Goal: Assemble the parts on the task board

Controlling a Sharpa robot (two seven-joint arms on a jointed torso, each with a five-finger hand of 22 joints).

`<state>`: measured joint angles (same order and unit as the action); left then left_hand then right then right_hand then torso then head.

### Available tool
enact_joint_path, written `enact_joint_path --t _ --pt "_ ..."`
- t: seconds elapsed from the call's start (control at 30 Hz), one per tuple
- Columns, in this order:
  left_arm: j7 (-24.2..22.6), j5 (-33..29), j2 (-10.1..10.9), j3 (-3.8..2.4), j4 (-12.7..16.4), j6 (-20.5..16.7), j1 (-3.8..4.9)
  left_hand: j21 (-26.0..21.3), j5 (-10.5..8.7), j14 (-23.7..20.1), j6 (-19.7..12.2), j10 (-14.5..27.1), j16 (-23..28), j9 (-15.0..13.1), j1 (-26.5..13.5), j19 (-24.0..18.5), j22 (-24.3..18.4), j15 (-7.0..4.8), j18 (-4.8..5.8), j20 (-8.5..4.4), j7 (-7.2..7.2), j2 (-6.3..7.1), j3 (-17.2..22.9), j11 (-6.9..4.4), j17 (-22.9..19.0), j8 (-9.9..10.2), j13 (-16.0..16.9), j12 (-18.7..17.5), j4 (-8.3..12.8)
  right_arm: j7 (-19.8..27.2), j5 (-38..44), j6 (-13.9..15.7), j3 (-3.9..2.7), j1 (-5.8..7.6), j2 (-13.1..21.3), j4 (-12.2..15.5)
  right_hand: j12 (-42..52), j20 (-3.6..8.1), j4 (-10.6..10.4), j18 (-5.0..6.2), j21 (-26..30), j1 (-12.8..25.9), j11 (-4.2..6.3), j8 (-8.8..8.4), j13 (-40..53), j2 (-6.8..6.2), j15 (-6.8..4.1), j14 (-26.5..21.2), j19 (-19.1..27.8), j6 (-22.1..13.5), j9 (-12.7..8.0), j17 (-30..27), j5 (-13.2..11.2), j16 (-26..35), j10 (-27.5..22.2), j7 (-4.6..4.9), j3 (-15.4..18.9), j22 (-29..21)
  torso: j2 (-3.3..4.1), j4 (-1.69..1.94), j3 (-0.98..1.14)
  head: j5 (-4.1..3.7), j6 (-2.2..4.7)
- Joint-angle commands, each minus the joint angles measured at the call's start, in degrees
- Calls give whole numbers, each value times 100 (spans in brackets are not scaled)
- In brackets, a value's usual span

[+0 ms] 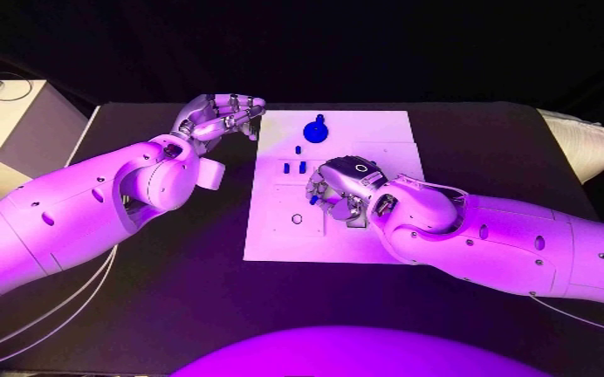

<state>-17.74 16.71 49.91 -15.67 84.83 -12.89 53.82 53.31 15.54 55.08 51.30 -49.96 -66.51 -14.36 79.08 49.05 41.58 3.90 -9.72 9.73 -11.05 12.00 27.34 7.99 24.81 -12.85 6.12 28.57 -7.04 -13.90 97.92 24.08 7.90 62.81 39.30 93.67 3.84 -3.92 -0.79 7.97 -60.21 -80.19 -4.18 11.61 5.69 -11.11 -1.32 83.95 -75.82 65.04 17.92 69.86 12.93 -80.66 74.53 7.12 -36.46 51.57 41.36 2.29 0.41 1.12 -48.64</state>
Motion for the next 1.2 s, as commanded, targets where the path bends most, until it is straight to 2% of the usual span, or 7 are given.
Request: enact_joint_path --t 0.03,0.13,0.2,0.4,0.77,0.97,1.2 --pt "-30 -32 -7 -5 10 37 0 -38 -13 8 37 29 26 -8 48 46 -6 11 -83 -11 -8 10 -33 -1 -9 -34 -8 21 6 -43 123 -105 14 -19 -7 2 12 -1 7 -61 16 13 124 42 6 39 -41 250 18 24 10 -6 37 -26 182 4 -39 -5 -1 5 0 -9 -4" --pt "-27 -32 -7 -5 10 37 -1 -38 -13 8 37 29 26 -8 48 46 -6 11 -83 -11 -8 10 -33 -1 -9 -34 -8 21 6 2 81 -90 15 -19 -24 -18 -47 -40 2 -57 73 126 37 -52 -53 -30 31 244 83 -192 7 -5 27 -37 -89 92 -63 -60 2 2 0 -7 -2" --pt "-26 -32 -8 -5 9 37 -1 -38 -13 8 37 29 26 -8 48 46 -6 11 -83 -11 -8 10 -33 -1 -9 -34 -8 21 6 43 50 -100 17 -19 -35 -35 -45 -111 -86 -60 109 331 -59 -184 -150 -195 127 239 121 -432 -29 -8 78 -46 -439 178 6 -81 0 2 -1 -3 -6" --pt "-18 -32 -8 -5 4 40 -2 -38 -13 8 37 29 26 -8 48 46 -6 11 -83 -11 -8 10 -33 -1 -9 -34 -8 21 6 114 7 -118 23 -19 -50 -64 -24 -206 -215 -19 259 543 -113 -349 -208 -452 174 214 186 -726 -57 -46 -46 -54 -907 132 277 -199 -3 2 4 4 -17" --pt "7 -32 -8 -5 -5 50 -3 -46 -13 6 35 41 29 -8 52 50 -13 12 -82 -11 -8 9 -41 1 -12 -35 -11 19 2 107 6 -9 30 -19 -21 -48 5 -227 -250 -2 366 472 -133 -389 -205 -438 190 197 202 -786 -54 -90 -68 -48 -1131 128 523 -282 -3 0 9 -2 -13" --pt "14 -32 -8 -5 -13 52 -7 -46 -13 6 35 41 29 -8 52 50 -13 12 -82 -11 -8 9 -41 1 -12 -35 -11 19 2 93 12 235 30 -26 38 8 16 -235 -265 9 434 428 -145 -396 -203 -423 202 188 219 -785 -51 -120 -57 -40 -1211 147 621 -346 -1 -2 11 -16 14" --pt "13 -32 -10 -5 -17 63 -25 -51 -13 5 32 51 30 -8 55 52 -16 13 -82 -11 -8 7 -45 2 -14 -35 -13 17 0 155 -160 534 10 -22 286 210 133 -262 -424 43 675 235 -172 -514 -185 -345 226 158 268 -916 -92 -232 -57 -6 -1478 120 1238 -548 -12 -2 8 -53 53"
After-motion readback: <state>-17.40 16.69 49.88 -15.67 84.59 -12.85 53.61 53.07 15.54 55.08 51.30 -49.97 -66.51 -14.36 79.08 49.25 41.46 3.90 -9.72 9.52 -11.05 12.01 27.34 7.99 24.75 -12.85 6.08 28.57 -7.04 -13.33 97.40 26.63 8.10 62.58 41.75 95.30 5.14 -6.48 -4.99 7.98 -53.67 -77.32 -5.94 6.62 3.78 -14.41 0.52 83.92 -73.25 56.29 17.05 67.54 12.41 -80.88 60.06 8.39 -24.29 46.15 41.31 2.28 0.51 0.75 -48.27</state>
